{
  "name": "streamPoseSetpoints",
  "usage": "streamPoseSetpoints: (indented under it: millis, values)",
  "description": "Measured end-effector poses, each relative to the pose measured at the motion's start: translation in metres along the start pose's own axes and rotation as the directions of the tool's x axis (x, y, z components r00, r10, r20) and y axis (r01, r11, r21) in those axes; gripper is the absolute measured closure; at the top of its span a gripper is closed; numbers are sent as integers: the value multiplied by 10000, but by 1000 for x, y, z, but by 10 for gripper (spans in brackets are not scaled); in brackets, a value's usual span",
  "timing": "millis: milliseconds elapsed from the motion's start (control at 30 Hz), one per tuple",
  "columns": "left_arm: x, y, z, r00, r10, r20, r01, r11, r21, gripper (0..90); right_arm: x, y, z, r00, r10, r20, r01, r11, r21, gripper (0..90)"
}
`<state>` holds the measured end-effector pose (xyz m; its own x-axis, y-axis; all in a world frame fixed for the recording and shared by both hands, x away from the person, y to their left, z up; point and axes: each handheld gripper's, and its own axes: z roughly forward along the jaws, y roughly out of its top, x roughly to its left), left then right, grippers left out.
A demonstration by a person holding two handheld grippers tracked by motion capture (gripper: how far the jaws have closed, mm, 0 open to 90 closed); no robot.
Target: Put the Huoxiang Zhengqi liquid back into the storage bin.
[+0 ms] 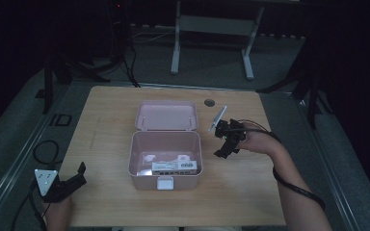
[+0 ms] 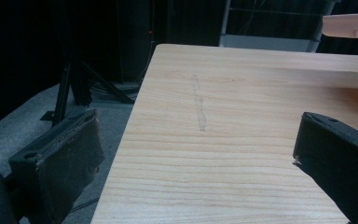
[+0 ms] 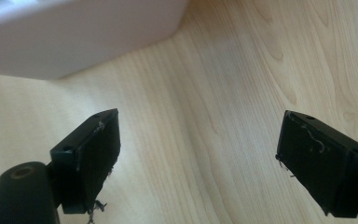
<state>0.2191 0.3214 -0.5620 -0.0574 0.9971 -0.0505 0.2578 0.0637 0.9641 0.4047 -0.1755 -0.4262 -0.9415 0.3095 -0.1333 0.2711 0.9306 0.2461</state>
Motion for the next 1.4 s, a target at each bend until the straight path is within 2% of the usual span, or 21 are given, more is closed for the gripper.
streamPoseSetpoints:
  millis: [133,267,400,500,633,667,700,767,800,833,933,967,1000,1067,1133,1167,1267,1333,1400]
  values:
    - [0,0,0,10000,-6,-5,6,10000,-2,13,-3,-14,15,9972,501,550,-467,9970,-613,128]
    - [0,0,0,10000,-8,1,8,10000,0,14,-3,-28,31,9892,975,1090,-852,9900,-1123,125]
    - [0,0,0,10000,-6,-3,6,10000,2,13,-2,-44,48,9789,1538,1343,-1292,9759,-1758,125]
    - [0,0,0,10000,-8,1,8,10000,-1,13,-1,-55,58,9678,1944,1597,-1574,9631,-2184,125]
    - [0,0,0,10000,-12,0,12,10000,-1,13,0,-70,66,9482,2622,1792,-2008,9322,-3011,124]
    - [0,0,0,10000,-9,-1,9,10000,2,14,0,-77,68,9384,2898,1879,-2174,9184,-3307,124]
    - [0,0,0,10000,-4,-4,4,10000,0,13,0,-81,69,9342,3027,1887,-2240,9095,-3503,123]
    - [0,0,0,10000,-5,0,5,10000,0,14,-1,-90,69,9198,3446,1880,-2470,8803,-4049,123]
    - [0,0,0,10000,-3,-9,3,10000,-5,13,-1,-94,69,9151,3573,1867,-2545,8712,-4198,124]
    - [0,0,0,10000,-4,-10,4,10000,-8,13,-2,-100,68,9070,3754,1909,-2607,8565,-4454,123]
    - [0,0,0,10000,16,-9,-16,10000,5,14,-4,-115,69,8895,4243,1696,-3005,8228,-4824,123]
    - [0,0,0,10000,16,-9,-16,10000,5,13,-4,-115,69,8895,4243,1696,-3005,8228,-4824,123]
    - [0,0,0,10000,13,-12,-13,10000,6,13,-4,-120,69,8832,4324,1814,-2998,8183,-4904,123]
    - [0,0,0,10000,-2,-17,2,10000,-1,13,-4,-130,69,8683,4578,1912,-3105,8021,-5101,124]
    - [0,0,0,10000,6,-31,-6,10000,-9,13,-4,-137,68,8555,4789,1967,-3161,7840,-5342,124]
    - [0,0,0,10000,5,-35,-5,10000,-14,13,-4,-142,67,8475,4965,1877,-3280,7680,-5501,124]
    - [0,0,0,10000,10,-21,-10,10000,7,13,-4,-153,66,8349,5239,1685,-3481,7398,-5758,123]
    - [0,0,0,10000,-1,-26,1,10000,6,14,-5,-161,66,8277,5384,1586,-3636,7296,-5792,124]
    - [0,0,0,10000,14,-27,-14,10000,6,13,-5,-167,67,8196,5510,1571,-3768,7249,-5767,124]
